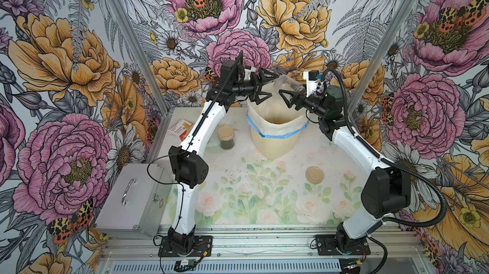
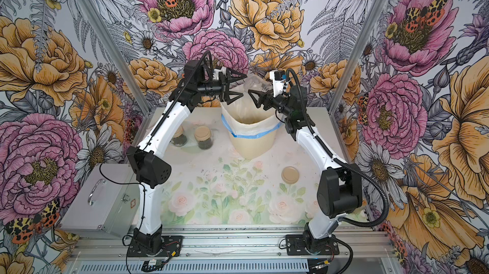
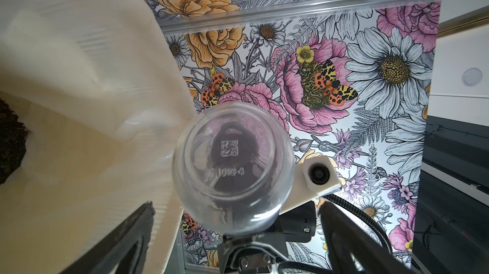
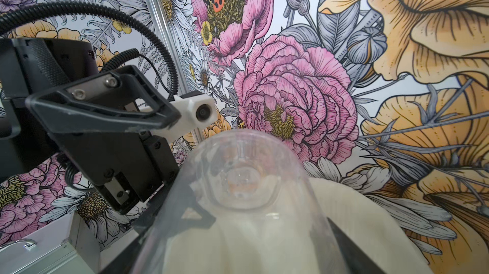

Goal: Empty moldy tea leaves from jars
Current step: Place the jar at the center of the board.

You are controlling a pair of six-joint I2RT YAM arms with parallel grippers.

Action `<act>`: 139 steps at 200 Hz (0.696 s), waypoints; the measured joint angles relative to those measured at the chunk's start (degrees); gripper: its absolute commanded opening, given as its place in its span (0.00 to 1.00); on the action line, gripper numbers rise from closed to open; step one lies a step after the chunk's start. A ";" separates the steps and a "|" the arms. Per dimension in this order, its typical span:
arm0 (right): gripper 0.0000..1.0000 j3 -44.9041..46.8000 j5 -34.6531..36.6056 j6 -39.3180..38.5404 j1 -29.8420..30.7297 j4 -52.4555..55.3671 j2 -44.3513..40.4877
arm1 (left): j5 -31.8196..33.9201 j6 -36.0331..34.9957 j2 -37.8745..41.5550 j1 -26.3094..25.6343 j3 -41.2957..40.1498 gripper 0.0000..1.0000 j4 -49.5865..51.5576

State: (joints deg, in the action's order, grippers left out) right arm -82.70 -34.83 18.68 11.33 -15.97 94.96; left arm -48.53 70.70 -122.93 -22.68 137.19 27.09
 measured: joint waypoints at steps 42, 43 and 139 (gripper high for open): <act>0.56 -0.98 0.72 -0.31 -4.04 6.54 -1.92 | 1.55 -3.28 6.60 2.54 -7.67 0.99 -0.22; 0.56 -0.98 0.74 -0.31 -4.15 6.64 -1.99 | 1.57 -3.37 6.75 2.60 -7.82 0.99 -0.28; 0.55 3.98 3.78 -3.30 -20.06 19.82 -17.40 | 7.54 -17.05 27.54 10.99 -35.50 0.99 -0.98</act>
State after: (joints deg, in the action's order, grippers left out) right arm -78.72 -31.05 15.38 -8.73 3.86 77.56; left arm -40.99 53.65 -95.39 -11.68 101.69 26.11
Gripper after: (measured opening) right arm 0.869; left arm 0.987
